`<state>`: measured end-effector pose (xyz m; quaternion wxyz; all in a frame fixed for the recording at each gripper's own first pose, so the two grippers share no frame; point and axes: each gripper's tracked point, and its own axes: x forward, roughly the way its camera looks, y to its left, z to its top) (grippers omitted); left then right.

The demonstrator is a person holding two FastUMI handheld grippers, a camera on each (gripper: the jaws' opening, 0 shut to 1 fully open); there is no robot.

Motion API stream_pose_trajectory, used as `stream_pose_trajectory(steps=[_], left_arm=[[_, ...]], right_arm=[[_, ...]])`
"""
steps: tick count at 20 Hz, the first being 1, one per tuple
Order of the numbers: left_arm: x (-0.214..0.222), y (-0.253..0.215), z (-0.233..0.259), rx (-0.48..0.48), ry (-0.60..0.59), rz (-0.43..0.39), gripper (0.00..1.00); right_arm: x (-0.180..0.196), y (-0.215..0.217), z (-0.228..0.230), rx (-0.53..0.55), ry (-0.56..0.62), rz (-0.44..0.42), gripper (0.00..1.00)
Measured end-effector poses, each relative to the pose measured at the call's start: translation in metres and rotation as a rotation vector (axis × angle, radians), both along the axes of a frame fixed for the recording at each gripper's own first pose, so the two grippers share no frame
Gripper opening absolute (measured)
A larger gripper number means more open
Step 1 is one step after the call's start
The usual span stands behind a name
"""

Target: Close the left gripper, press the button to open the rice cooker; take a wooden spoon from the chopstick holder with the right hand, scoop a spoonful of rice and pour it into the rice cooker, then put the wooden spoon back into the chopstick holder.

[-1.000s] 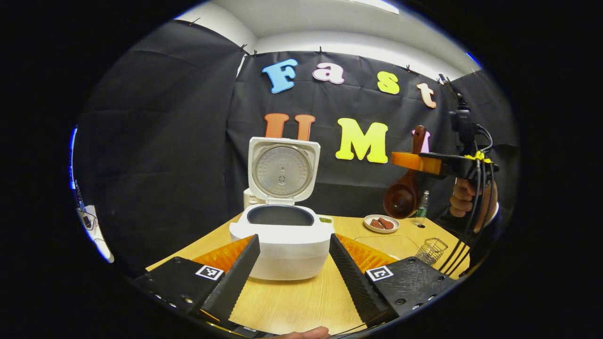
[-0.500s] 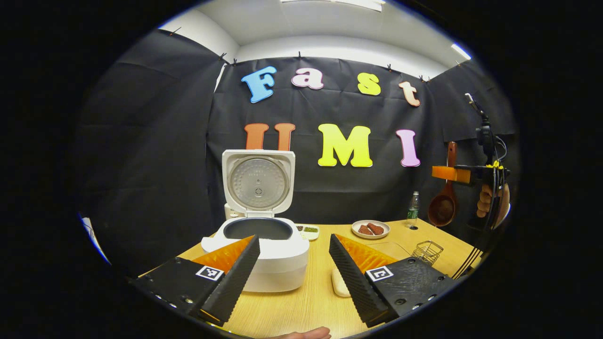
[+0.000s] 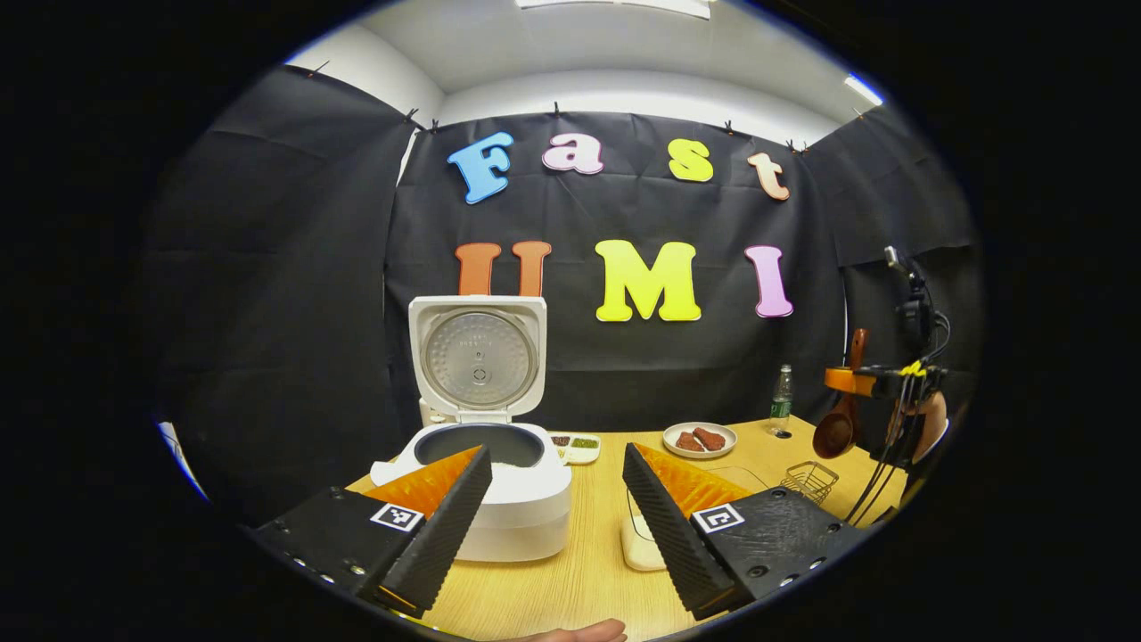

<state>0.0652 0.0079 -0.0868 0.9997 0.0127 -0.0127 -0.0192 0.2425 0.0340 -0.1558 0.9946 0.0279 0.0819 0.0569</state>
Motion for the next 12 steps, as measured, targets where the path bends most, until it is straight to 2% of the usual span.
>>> stream_pose_trajectory(steps=[2,4,6,7,8,11,12], left_arm=[[0.002,0.0,0.006,0.001,-0.012,0.008,0.94],[0.006,0.002,0.01,0.005,-0.017,0.017,0.94],[0.011,0.007,0.015,0.018,-0.024,0.039,0.94],[0.014,0.009,0.019,0.023,-0.028,0.051,0.94],[0.018,0.013,0.021,0.021,-0.031,0.061,0.94],[0.032,0.024,0.035,-0.002,-0.037,0.065,0.94],[0.036,0.028,0.04,-0.009,-0.042,0.067,0.94]], right_arm=[[0.004,0.002,-0.019,0.027,0.037,0.018,0.24],[0.008,-0.015,-0.025,0.029,0.044,-0.027,0.28],[0.005,-0.037,-0.02,0.015,0.016,-0.096,0.68],[-0.001,-0.045,-0.014,0.005,-0.004,-0.124,0.82],[-0.007,-0.048,-0.01,0.0,-0.016,-0.133,0.83],[-0.032,-0.051,-0.001,0.015,-0.031,-0.125,1.0],[-0.042,-0.053,0.002,0.022,-0.038,-0.123,0.99]])
